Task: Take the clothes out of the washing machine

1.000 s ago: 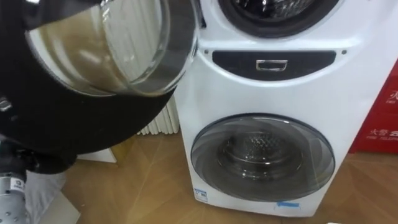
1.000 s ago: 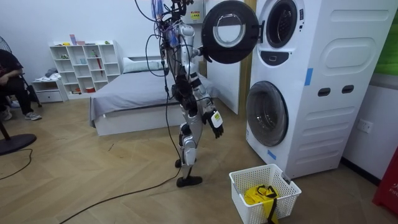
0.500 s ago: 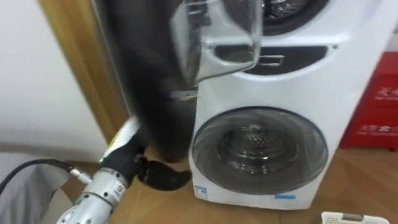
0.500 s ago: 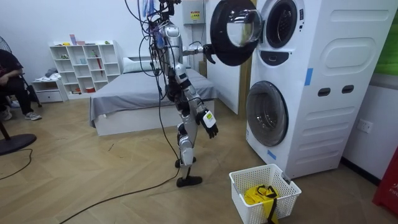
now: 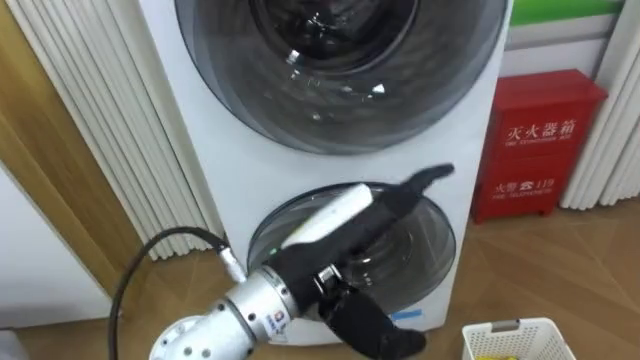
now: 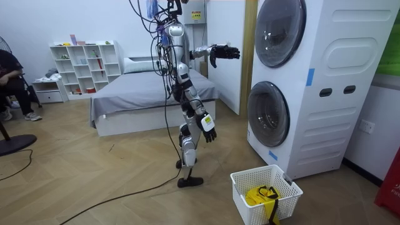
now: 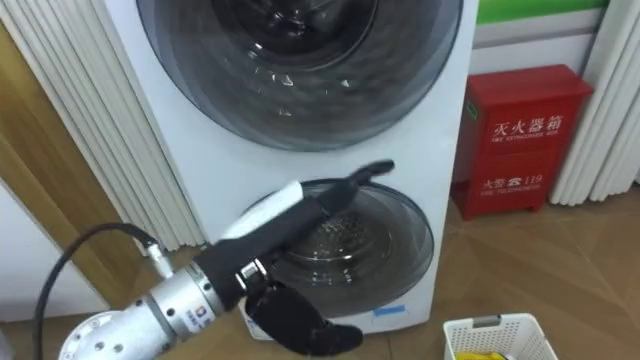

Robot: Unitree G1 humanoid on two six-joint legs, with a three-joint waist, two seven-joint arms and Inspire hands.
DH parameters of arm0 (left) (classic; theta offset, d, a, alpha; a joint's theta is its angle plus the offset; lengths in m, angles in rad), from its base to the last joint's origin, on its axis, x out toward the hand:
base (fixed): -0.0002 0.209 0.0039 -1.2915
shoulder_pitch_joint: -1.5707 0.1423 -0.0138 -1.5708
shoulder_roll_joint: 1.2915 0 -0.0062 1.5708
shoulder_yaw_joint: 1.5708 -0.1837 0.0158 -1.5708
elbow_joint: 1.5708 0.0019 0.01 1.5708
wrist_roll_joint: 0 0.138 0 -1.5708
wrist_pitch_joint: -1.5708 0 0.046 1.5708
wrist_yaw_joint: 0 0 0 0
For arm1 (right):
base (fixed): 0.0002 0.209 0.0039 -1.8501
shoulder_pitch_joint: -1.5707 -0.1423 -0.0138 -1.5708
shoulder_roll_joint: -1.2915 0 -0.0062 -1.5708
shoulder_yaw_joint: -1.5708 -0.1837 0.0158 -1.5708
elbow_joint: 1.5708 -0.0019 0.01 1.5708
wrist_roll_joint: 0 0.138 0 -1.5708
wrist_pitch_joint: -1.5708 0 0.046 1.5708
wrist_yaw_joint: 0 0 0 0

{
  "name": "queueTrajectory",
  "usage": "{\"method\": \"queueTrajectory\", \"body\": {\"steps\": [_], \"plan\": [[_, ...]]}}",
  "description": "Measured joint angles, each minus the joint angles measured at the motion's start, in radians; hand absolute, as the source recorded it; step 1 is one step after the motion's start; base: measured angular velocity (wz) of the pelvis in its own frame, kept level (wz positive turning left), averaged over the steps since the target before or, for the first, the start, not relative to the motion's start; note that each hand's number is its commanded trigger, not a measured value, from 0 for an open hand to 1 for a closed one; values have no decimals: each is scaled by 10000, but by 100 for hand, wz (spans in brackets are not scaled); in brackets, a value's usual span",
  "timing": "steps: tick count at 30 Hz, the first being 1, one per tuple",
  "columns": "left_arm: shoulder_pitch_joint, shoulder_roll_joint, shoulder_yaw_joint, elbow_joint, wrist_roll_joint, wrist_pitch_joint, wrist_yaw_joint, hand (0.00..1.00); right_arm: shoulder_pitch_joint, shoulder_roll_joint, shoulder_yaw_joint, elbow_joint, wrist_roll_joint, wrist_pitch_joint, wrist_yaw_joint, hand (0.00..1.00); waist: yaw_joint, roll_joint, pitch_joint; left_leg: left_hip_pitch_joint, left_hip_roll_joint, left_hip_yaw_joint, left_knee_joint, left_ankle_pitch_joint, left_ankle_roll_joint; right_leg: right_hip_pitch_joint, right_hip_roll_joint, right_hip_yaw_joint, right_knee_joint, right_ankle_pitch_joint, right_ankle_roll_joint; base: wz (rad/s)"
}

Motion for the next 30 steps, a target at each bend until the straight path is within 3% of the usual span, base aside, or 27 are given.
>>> {"method": "queueTrajectory", "body": {"steps": [3, 8, 15, 19, 21, 24, 27, 29, 30], "plan": [[0, -124, -208, 208, 2, 1, -146, 0, -153, 18, 292, -61, -263, 130, 37, 0, 7, 28, -10, -40, 99, 193, -19, -99, -113, -147, 103, 81, 1, -31, -48, -21], [-5, -702, -497, 1033, -32, 1, -117, 0, -308, 12, 589, -59, -120, 195, 88, 0, -6, 73, -36, -39, 172, 243, -67, -161, -215, -218, 208, 80, 0, -120, -165, -7], [182, -807, -541, 2161, -22, -42, -44, 0, -303, 63, 742, -54, 164, 412, -13, 0, 39, 15, 2, 220, 279, 504, -95, -176, -246, -73, 287, 58, -4, -123, -171, -12], [1045, -891, -222, 3449, -15, -39, 418, 0, -200, 143, 671, -68, 543, 425, -132, 0, 112, -165, 63, 441, 283, 556, -181, -226, -331, 61, 305, 43, -11, -244, -318, -9], [1724, -912, 91, 4644, -28, -306, 832, 0, -7, 236, 516, -64, 773, 429, -231, 0, 297, -301, 36, 587, 287, 597, -206, -240, -354, 161, 304, 48, 18, -327, -343, -3], [2997, -909, 1464, 7932, 110, -403, 2016, 0, 227, 485, -122, -73, 1323, 496, -375, 0, 607, -588, -53, 746, 328, 593, -218, -301, -458, 275, 358, 47, 0, -415, -373, 0], [3397, -778, 2766, 10215, 103, -539, 2895, 0, 250, 637, -638, -79, 2186, 397, -568, 0, 875, -701, -62, 731, 354, 501, -235, -347, -530, 276, 399, -1, -32, -411, -380, 3], [3744, -563, 3919, 12036, 57, -700, 4115, 0, 404, 796, -870, -112, 3134, 255, -671, 0, 1154, -816, -88, 729, 416, 470, -225, -453, -600, 291, 454, -106, -17, -407, -386, 0], [3854, -538, 4136, 12408, 56, -747, 4438, 0, 413, 835, -944, -120, 3247, 242, -656, 0, 1184, -841, -102, 732, 430, 469, -223, -467, -606, 308, 457, -199, -13, -400, -393, 0]]}}
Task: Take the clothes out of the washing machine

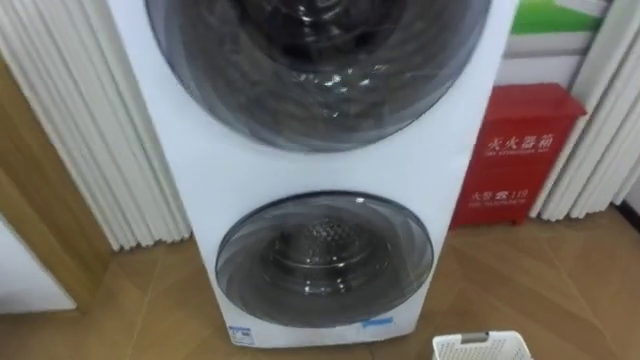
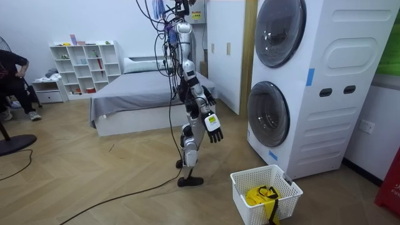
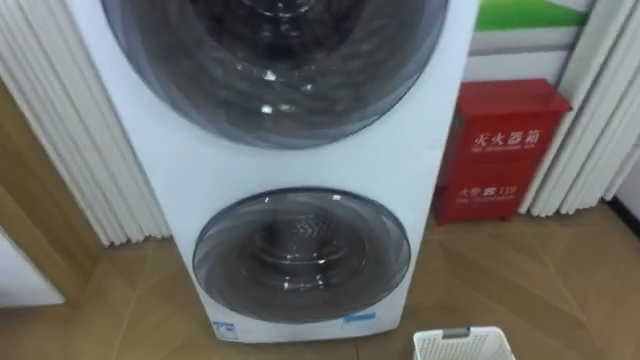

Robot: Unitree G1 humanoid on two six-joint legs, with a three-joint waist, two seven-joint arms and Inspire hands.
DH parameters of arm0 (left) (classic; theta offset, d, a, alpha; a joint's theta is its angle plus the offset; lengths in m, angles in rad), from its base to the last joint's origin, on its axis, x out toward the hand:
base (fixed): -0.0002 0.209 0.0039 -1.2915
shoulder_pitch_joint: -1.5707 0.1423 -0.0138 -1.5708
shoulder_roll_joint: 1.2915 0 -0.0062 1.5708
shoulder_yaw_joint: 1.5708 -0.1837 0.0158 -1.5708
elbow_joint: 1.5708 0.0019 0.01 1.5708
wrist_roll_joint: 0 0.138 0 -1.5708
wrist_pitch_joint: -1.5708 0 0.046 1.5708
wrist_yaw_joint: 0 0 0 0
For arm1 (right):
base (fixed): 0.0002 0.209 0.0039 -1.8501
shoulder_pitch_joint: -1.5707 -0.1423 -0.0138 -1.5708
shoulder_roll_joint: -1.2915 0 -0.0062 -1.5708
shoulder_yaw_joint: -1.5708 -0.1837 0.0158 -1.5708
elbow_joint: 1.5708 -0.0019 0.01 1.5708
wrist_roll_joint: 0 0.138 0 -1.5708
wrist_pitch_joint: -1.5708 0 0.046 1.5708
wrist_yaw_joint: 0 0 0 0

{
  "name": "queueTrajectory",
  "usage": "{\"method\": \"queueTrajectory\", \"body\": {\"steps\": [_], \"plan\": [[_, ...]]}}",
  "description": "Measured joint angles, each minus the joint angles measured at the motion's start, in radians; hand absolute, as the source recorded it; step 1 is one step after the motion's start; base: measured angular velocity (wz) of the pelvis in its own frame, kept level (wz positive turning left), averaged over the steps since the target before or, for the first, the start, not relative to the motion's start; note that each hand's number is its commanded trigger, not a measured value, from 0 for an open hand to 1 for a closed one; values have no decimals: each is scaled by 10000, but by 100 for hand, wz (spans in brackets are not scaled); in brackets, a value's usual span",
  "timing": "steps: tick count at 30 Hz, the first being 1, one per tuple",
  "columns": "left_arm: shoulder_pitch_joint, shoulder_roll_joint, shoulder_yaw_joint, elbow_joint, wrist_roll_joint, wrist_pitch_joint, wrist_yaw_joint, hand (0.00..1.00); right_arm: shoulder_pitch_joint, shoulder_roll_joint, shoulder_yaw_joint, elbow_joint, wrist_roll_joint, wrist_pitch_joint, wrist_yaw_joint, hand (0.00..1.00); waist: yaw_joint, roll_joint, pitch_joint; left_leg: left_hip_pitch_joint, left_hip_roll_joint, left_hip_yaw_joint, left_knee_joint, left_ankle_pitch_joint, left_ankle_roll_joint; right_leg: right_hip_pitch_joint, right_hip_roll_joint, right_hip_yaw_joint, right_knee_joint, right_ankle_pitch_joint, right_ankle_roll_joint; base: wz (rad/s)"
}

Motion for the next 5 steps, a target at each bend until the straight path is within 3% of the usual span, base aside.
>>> {"method": "queueTrajectory", "body": {"steps": [2, 4, 5], "plan": [[315, 67, 322, 1374, 393, 9, 846, 0, 20, -4, -18, -33, 243, -133, 85, 0, 60, 77, 29, 106, 34, -36, 36, -101, -13, 151, 3, -274, -21, 7, -7, 2], [617, -111, 425, 1862, 818, 191, 1056, 0, 131, -30, -76, -18, 534, -209, 76, 0, 113, 235, 22, 256, 41, -69, 48, -183, -3, 332, -1, -379, -23, 7, -6, 6], [756, -368, 505, 2004, 1040, 386, 1084, 0, 203, -58, -107, 7, 723, -244, 63, 0, 168, 290, 35, 351, 34, -89, 42, -213, 11, 435, -14, -458, -19, 6, -5, 5]]}}
